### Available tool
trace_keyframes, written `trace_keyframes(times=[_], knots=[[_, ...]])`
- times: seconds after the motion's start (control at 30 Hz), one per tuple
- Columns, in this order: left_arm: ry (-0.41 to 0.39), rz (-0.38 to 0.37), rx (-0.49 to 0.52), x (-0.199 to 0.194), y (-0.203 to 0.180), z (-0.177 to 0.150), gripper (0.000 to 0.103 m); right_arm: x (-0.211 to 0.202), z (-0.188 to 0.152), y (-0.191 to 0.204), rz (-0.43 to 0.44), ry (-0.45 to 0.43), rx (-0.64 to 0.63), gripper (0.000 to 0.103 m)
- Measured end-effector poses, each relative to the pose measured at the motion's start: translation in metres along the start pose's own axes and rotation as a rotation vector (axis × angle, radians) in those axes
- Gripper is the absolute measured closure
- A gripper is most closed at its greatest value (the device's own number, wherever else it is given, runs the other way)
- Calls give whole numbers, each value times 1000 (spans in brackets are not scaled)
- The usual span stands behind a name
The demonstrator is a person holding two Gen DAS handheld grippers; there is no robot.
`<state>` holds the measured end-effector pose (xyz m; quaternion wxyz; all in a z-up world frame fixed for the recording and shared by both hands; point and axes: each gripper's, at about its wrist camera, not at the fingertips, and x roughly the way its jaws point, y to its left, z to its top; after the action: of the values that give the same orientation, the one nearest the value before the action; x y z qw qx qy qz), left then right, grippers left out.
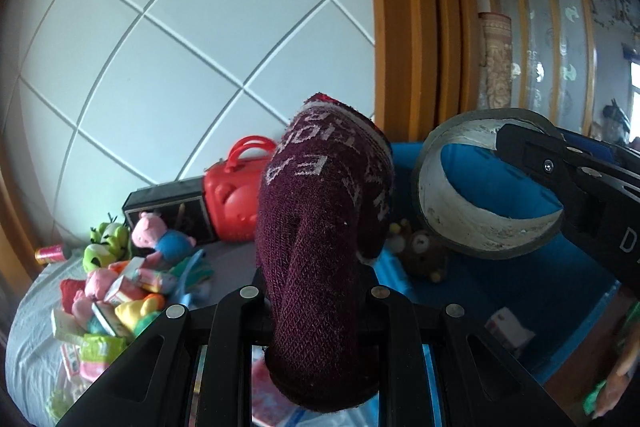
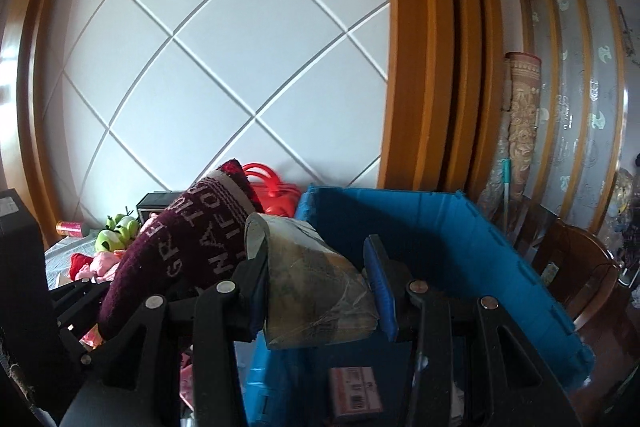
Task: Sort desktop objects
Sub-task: 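Carry the maroon sock and clear-wrapped pack over the blue crate with both tools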
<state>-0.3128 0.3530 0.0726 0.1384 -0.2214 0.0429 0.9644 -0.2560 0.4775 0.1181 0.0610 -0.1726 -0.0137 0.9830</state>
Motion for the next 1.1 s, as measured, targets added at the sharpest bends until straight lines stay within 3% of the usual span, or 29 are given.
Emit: trace_keyframes(times=[0.27,0.43,0.7,0.87,1.03,1.1], knots=[[57,-87,47,18,-123,7,83,-8,-20,-123,-95,26,73,60],[118,-92,58,37,-159,-6,83,3,-41,-167,-122,69,100,60],[194,-18,68,77,-174,-25,83,44,-67,-198,-114,123,128,60],[240,-30,37,90,-167,-28,82,68,-77,-202,-104,143,131,60],[306,-41,35,98,-165,-29,70,75,-82,-205,-120,149,169,60],[303,-42,37,98,-165,-30,53,79,-82,-205,-131,166,170,60]])
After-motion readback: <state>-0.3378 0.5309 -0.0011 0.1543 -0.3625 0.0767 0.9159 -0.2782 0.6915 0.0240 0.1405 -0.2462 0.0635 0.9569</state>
